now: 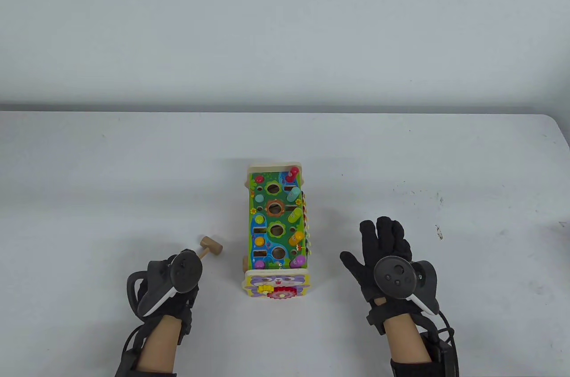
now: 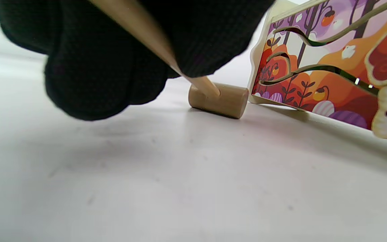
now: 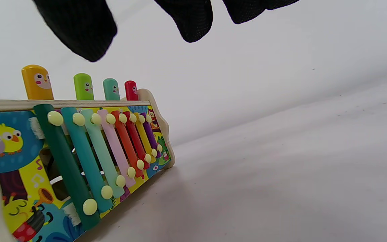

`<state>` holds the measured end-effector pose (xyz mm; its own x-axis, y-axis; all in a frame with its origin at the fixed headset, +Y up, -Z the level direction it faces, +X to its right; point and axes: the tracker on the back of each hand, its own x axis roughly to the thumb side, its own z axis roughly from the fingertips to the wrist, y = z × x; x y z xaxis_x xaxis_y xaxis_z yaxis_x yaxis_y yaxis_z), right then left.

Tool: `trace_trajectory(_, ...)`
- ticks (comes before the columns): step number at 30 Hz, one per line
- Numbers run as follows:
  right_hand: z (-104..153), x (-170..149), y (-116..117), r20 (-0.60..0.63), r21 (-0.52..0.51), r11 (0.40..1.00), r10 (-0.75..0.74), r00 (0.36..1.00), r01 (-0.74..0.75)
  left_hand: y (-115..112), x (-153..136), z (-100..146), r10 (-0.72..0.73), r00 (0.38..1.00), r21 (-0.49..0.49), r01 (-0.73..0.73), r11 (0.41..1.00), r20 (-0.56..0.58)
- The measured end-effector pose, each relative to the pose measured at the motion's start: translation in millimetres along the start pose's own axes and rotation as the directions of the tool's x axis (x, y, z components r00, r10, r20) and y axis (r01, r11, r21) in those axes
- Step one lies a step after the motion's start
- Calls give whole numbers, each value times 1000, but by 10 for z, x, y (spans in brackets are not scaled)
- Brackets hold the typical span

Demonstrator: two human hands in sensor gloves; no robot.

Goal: Whack-a-mole

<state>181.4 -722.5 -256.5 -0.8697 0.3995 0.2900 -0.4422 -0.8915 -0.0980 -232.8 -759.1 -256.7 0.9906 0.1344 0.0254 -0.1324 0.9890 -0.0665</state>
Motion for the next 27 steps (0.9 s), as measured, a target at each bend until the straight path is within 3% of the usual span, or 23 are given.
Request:
trace_trajectory(14, 0, 8, 8, 0, 12, 1000, 8, 1000, -8, -115, 139, -49, -133, 991, -108, 130, 986, -20)
trace_trajectory(27, 1, 40, 26, 3, 18, 1000, 15, 1000, -15, -130, 145, -52, -137, 990, -106, 134, 985, -17)
